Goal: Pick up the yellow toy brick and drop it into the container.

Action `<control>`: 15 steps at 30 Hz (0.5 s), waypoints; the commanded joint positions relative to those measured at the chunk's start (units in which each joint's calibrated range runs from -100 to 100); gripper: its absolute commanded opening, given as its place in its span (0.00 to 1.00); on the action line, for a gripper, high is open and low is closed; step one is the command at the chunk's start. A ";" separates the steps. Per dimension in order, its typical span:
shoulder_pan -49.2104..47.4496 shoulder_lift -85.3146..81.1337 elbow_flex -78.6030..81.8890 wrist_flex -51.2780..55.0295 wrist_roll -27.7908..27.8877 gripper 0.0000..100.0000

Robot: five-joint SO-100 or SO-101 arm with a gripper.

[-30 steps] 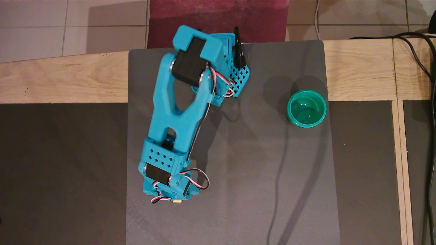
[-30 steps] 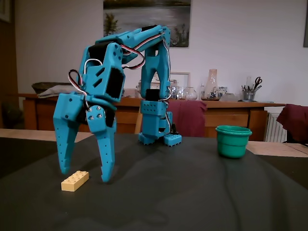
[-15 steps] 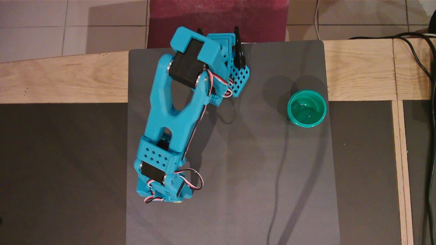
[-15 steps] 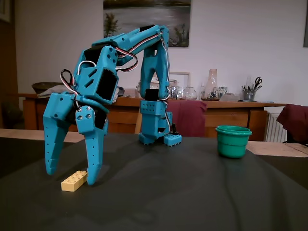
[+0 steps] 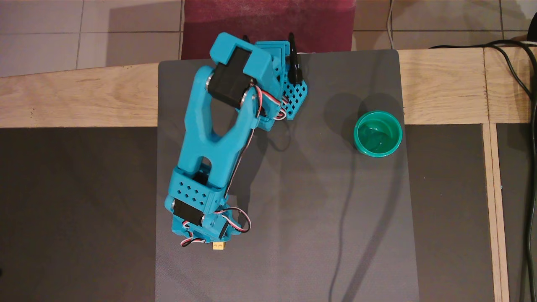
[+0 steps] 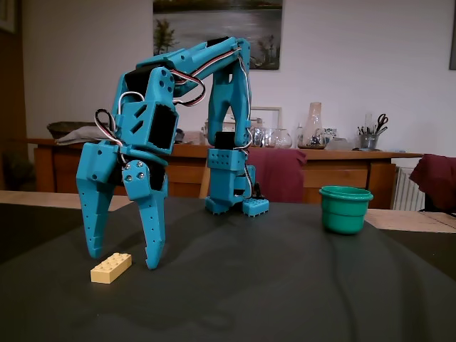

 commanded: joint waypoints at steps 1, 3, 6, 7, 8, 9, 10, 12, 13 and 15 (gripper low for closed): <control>-0.39 -0.31 -0.93 0.16 0.27 0.25; -0.39 -0.22 -0.39 -2.24 0.27 0.25; -0.39 -0.14 -0.20 -4.46 0.27 0.25; -0.39 -0.14 -0.20 -4.55 0.27 0.25; -0.39 -0.14 -0.20 -4.64 0.27 0.25; -0.39 -0.14 -0.20 -4.64 0.27 0.25; -0.39 -0.14 -0.20 -4.64 0.27 0.25; -0.31 -0.14 -0.20 -4.64 0.27 0.25; -0.16 -0.14 -0.20 -4.64 0.33 0.25; -0.16 -0.14 -0.20 -4.64 0.33 0.23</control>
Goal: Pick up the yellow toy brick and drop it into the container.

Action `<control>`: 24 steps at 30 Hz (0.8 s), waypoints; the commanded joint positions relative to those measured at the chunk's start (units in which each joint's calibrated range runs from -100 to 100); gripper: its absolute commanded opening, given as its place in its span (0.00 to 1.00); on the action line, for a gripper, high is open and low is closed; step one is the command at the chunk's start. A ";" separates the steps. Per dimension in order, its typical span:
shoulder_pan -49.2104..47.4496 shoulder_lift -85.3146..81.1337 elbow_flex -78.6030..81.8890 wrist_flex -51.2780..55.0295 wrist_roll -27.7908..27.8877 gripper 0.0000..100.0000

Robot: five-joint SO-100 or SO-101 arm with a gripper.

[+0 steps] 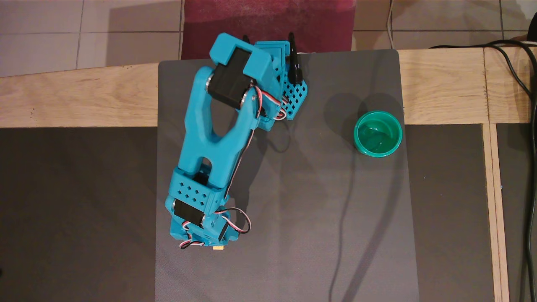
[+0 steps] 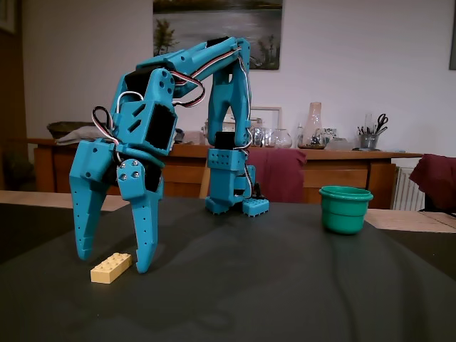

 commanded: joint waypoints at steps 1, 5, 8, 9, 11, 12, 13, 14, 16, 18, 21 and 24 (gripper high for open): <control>-0.08 -0.22 -0.39 -0.42 0.33 0.20; -0.08 -0.14 -0.30 0.03 0.22 0.06; 0.23 -0.14 -0.21 0.12 0.22 0.00; 0.30 -0.14 -0.21 0.12 0.22 0.00; 0.38 -0.14 -0.02 0.12 0.22 0.00; 0.38 -0.14 0.61 0.12 0.27 0.00; 0.15 -0.22 0.97 0.12 0.22 0.00; -0.08 -0.22 0.97 0.12 -0.04 0.00; -0.32 -0.22 0.97 0.21 -0.20 0.00; -0.93 -0.48 0.52 0.21 -1.97 0.00; -3.64 -1.49 -1.20 4.83 -5.89 0.00; -7.05 -1.32 -9.32 15.75 -10.65 0.00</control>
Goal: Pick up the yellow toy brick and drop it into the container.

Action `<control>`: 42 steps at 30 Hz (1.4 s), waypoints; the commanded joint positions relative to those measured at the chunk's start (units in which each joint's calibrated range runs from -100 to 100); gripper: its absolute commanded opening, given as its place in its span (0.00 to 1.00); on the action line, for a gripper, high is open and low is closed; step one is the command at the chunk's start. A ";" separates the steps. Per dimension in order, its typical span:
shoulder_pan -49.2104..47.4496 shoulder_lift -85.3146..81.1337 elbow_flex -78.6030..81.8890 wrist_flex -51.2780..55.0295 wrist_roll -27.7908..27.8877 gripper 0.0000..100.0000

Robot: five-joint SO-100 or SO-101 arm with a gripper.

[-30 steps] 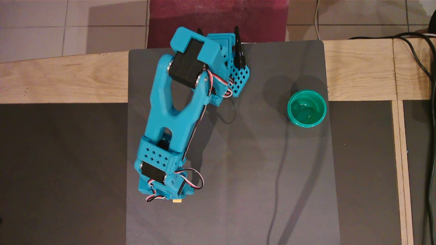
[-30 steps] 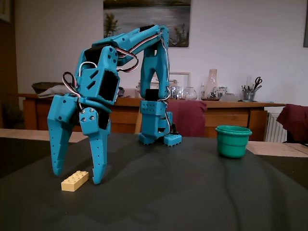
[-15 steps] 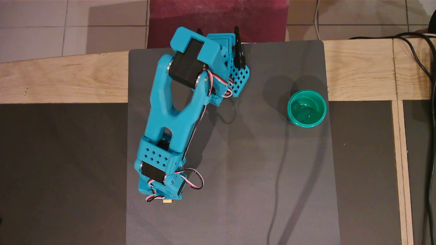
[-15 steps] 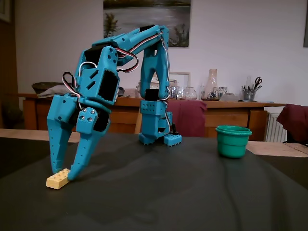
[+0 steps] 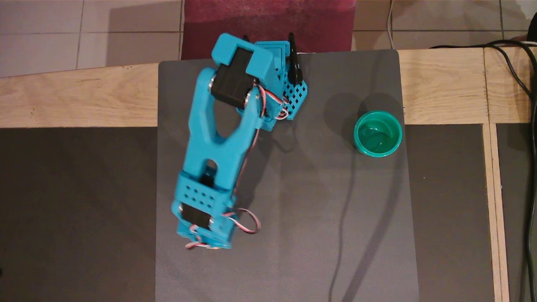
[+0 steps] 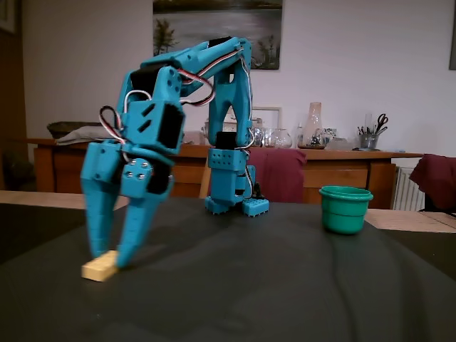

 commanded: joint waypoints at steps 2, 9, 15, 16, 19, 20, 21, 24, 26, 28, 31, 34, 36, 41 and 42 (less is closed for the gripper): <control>-5.08 -1.32 -14.46 17.62 -5.34 0.00; -12.51 -1.40 -33.77 37.96 -9.78 0.00; -21.25 -1.40 -47.67 52.09 -13.18 0.00; -22.72 -1.49 -48.30 52.09 -13.70 0.00; -28.06 -4.36 -47.76 52.09 -16.47 0.00; -30.23 -5.79 -47.67 52.09 -17.31 0.00; -32.24 -7.14 -47.67 52.09 -18.40 0.00; -38.35 -9.16 -47.67 52.09 -21.49 0.00; -42.60 -9.41 -47.67 52.09 -23.94 0.00; -47.48 -9.41 -47.58 52.09 -26.72 0.00; -56.14 -9.33 -47.58 52.09 -31.52 0.00; -63.65 -9.25 -47.58 52.09 -34.40 0.00; -67.13 -9.25 -47.49 52.09 -35.86 0.00; -73.86 -10.34 -40.99 52.09 -38.01 0.00; -73.94 -10.43 -40.27 52.09 -38.06 0.00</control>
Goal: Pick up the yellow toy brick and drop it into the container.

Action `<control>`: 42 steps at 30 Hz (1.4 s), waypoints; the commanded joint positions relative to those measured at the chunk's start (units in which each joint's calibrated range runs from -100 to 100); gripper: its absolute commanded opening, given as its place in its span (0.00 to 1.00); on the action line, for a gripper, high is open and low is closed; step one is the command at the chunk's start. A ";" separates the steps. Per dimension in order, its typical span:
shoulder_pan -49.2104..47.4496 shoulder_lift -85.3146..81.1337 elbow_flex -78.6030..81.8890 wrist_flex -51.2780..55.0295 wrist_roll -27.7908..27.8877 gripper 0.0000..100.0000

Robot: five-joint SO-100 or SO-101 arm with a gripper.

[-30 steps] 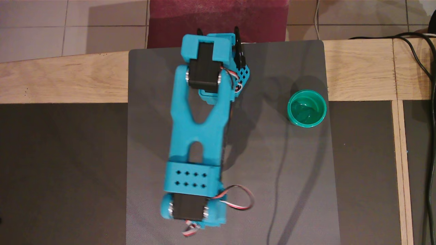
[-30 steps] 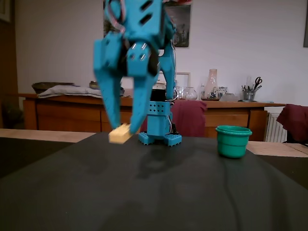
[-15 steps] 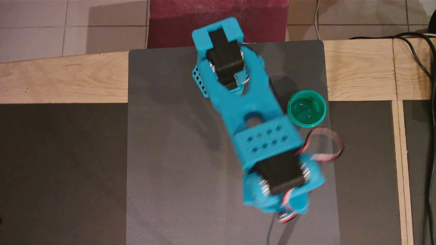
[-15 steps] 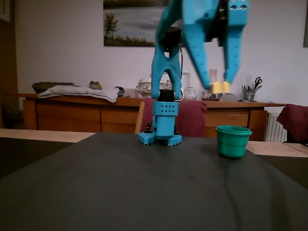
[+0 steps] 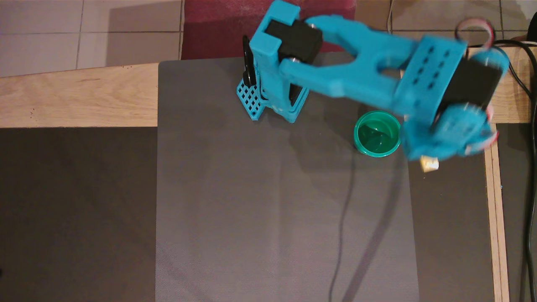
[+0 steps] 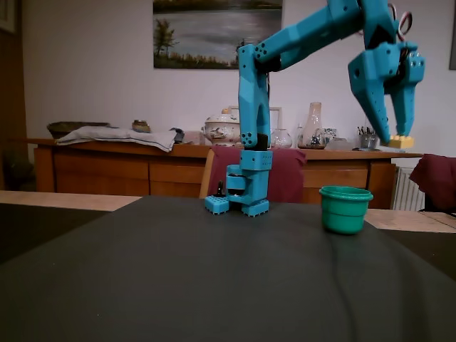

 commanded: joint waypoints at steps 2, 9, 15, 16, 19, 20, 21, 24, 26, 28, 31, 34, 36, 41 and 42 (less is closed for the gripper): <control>-0.70 -2.44 1.60 1.94 -0.56 0.00; -1.01 -10.78 7.28 1.94 0.48 0.00; -0.86 -22.00 18.02 1.94 0.27 0.00; -0.78 -22.93 18.66 1.94 0.27 0.00; -0.63 -23.26 19.29 1.94 -0.04 0.00; -0.63 -23.26 19.65 1.94 -0.35 0.00; -1.25 -23.26 20.37 1.94 -0.67 0.00; -1.40 -23.26 24.52 1.94 -0.82 0.00; -1.40 -23.26 28.49 0.60 -0.82 0.00; -1.48 -23.43 31.38 -1.62 -1.35 0.00; -1.63 -23.77 33.91 -3.93 -1.77 0.00; -1.63 -23.35 35.08 -5.88 -2.13 0.00; -1.71 -23.35 35.08 -7.04 -3.02 0.00; -4.65 -23.35 35.08 -7.93 -4.43 0.00; -5.27 -23.26 35.17 -8.46 -4.90 0.00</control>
